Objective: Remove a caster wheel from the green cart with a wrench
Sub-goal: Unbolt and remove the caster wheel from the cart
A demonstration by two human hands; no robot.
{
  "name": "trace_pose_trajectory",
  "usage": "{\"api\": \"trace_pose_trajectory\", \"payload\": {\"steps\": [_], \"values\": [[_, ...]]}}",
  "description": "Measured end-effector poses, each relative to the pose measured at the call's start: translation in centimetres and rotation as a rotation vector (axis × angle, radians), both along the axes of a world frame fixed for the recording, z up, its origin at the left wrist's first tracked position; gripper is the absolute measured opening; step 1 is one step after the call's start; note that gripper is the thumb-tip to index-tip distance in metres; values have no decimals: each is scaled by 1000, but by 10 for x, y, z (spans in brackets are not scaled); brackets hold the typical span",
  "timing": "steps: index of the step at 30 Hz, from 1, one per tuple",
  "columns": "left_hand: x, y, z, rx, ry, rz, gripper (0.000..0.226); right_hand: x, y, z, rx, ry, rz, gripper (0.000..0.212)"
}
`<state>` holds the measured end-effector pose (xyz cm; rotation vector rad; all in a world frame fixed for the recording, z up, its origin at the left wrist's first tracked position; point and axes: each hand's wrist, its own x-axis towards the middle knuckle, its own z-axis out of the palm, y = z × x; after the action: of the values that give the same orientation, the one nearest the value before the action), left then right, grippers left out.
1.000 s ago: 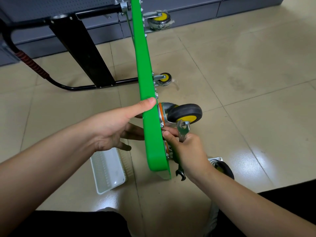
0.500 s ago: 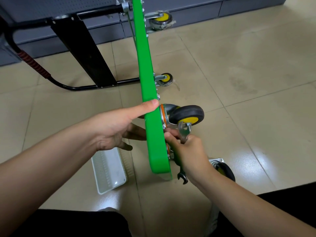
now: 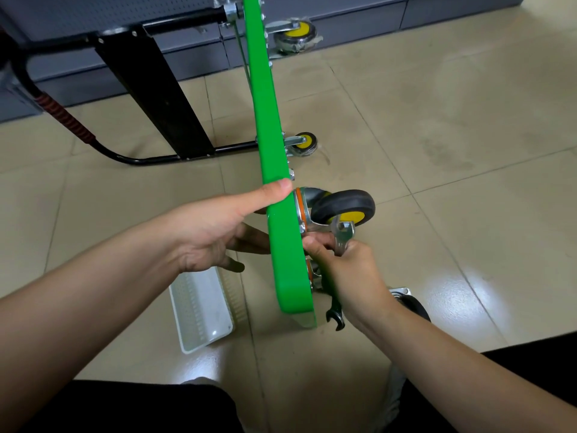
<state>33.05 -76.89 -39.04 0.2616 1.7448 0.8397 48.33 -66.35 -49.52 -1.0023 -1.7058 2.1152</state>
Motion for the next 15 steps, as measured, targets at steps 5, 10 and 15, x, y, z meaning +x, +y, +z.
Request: {"api": "trace_pose_trajectory", "payload": {"steps": [5,10,15], "values": [[2,1,0,1,6,23,79,1,3,1,115,31,16,12],[5,4,2,3,14,29,77,-4,0,3,-9,-15,-50,18],[7,4,2,-3,34,38,80,-10,-1,3,-147,-45,-66,32]]}}
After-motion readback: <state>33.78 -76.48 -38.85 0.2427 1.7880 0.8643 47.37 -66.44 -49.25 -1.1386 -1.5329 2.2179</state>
